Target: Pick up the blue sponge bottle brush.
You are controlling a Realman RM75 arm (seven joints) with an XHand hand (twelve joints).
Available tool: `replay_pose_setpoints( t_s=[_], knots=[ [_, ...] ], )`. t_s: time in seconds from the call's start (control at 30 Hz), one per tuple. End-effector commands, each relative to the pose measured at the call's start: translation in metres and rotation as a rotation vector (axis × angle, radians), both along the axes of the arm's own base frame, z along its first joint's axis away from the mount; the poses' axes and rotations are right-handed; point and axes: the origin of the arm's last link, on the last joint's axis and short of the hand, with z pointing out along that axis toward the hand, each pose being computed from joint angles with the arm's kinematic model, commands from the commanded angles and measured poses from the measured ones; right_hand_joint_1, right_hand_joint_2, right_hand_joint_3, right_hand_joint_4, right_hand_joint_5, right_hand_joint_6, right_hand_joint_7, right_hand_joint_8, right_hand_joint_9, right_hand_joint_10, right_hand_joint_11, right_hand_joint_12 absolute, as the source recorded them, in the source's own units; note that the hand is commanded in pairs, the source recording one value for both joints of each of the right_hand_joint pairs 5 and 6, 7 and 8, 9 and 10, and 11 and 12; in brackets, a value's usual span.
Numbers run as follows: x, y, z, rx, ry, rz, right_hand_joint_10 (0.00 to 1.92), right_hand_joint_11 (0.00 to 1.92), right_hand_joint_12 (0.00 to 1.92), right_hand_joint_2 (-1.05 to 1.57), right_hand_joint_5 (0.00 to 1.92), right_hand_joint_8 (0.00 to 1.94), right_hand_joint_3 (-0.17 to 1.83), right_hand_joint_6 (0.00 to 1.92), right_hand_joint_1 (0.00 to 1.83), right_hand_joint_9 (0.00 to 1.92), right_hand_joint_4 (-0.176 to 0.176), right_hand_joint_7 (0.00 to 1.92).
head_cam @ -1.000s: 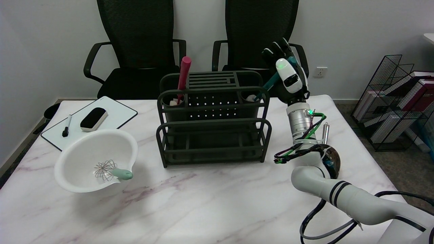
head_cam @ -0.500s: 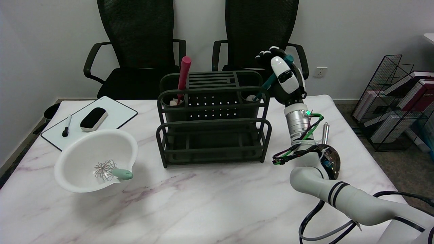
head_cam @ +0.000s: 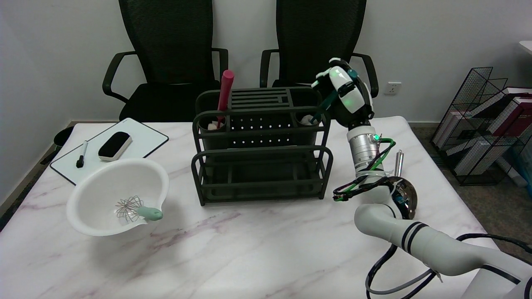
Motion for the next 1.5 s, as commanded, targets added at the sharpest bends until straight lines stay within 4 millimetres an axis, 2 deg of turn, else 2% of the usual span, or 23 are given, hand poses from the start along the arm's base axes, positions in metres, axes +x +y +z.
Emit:
replay_pose_setpoints(
  t_s=[0.03,0.17,0.33,0.47,0.63,0.67,0.7,0.87,1.0,1.1,1.17,1.33,1.5],
  knots=[
    [0.004,-0.002,-0.003,0.010,-0.003,0.008,1.20,1.33,1.33,0.62,0.97,1.26,0.85,0.97,1.15,1.20,0.000,1.26],
    [0.004,-0.003,-0.005,0.019,-0.007,0.003,1.24,1.35,1.35,0.65,1.09,1.36,0.86,1.09,1.10,1.24,0.000,1.36],
    [0.007,-0.006,-0.007,0.028,0.001,0.001,1.31,1.38,1.38,0.79,1.54,1.61,0.90,1.54,1.03,1.31,0.000,1.61],
    [0.009,-0.009,-0.009,0.037,0.013,0.001,1.31,1.38,1.38,0.69,1.58,1.63,0.97,1.58,1.02,1.31,0.000,1.63],
    [0.011,-0.012,-0.011,0.047,0.022,-0.002,1.29,1.38,1.38,0.40,1.50,1.61,1.06,1.50,1.04,1.29,0.000,1.61],
    [0.043,-0.010,-0.067,0.275,-0.145,0.156,1.27,1.38,1.38,0.33,1.50,1.61,1.07,1.50,1.04,1.27,0.000,1.61],
    [0.014,-0.014,-0.016,0.069,0.021,0.005,1.26,1.38,1.38,0.25,1.49,1.60,1.07,1.49,1.05,1.26,0.000,1.60],
    [0.008,-0.016,-0.007,0.039,0.049,-0.037,1.25,1.39,1.39,0.07,1.48,1.57,1.04,1.48,1.07,1.25,0.000,1.57],
    [0.014,-0.019,-0.014,0.062,0.032,-0.018,1.27,1.43,1.43,0.05,1.48,1.57,0.99,1.48,1.08,1.27,0.000,1.57],
    [0.015,-0.021,-0.015,0.070,0.028,-0.024,1.44,1.57,1.57,0.29,1.52,1.65,0.86,1.52,1.10,1.44,0.000,1.65],
    [0.016,-0.023,-0.015,0.075,0.027,-0.030,1.51,1.62,1.62,0.43,1.58,1.68,0.85,1.58,1.09,1.51,0.000,1.68],
    [0.019,-0.026,-0.017,0.071,0.053,-0.039,1.63,1.73,1.73,0.87,1.90,1.80,0.87,1.90,1.09,1.63,0.000,1.80],
    [0.025,-0.028,-0.018,0.051,0.101,-0.040,1.72,1.79,1.79,1.04,1.92,1.89,0.87,1.92,1.07,1.72,0.000,1.89]
  ],
)
